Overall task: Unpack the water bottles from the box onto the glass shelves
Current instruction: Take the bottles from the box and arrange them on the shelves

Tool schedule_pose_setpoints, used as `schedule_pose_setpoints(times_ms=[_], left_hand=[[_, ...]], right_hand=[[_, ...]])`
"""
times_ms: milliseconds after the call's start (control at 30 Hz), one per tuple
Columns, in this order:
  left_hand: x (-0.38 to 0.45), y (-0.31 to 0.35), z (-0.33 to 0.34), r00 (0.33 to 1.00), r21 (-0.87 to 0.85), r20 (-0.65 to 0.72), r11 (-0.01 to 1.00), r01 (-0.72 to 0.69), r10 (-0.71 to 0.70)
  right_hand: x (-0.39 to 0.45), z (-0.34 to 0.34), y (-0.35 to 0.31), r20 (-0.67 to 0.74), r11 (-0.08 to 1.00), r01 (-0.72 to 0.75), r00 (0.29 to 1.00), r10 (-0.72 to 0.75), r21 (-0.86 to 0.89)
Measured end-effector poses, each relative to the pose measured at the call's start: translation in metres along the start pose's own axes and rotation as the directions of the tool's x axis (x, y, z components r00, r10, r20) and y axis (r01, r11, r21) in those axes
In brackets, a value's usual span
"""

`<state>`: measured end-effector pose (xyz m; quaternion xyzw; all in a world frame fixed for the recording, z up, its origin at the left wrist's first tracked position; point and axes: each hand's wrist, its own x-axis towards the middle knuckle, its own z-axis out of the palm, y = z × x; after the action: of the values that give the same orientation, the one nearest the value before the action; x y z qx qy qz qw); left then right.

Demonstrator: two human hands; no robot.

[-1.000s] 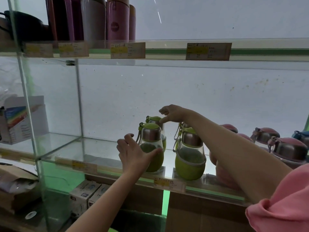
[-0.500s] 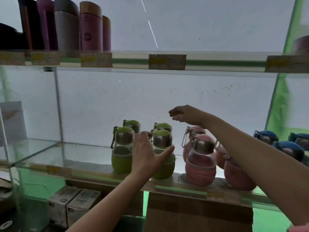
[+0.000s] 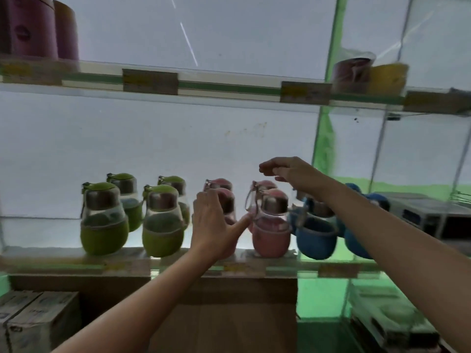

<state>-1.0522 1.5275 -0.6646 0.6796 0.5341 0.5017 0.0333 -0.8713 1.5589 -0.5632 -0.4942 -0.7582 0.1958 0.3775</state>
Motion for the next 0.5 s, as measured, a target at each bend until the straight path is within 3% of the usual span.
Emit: schedule_pose_setpoints(times_ms=[500], left_hand=[[-0.065,0.101,0.075,0.985,-0.24,0.133,0.968,-0.073,0.107]], right_hand=[[-0.147,-0.095,0.043,-0.195,0.994,-0.084,0.976,0.095,0.063]])
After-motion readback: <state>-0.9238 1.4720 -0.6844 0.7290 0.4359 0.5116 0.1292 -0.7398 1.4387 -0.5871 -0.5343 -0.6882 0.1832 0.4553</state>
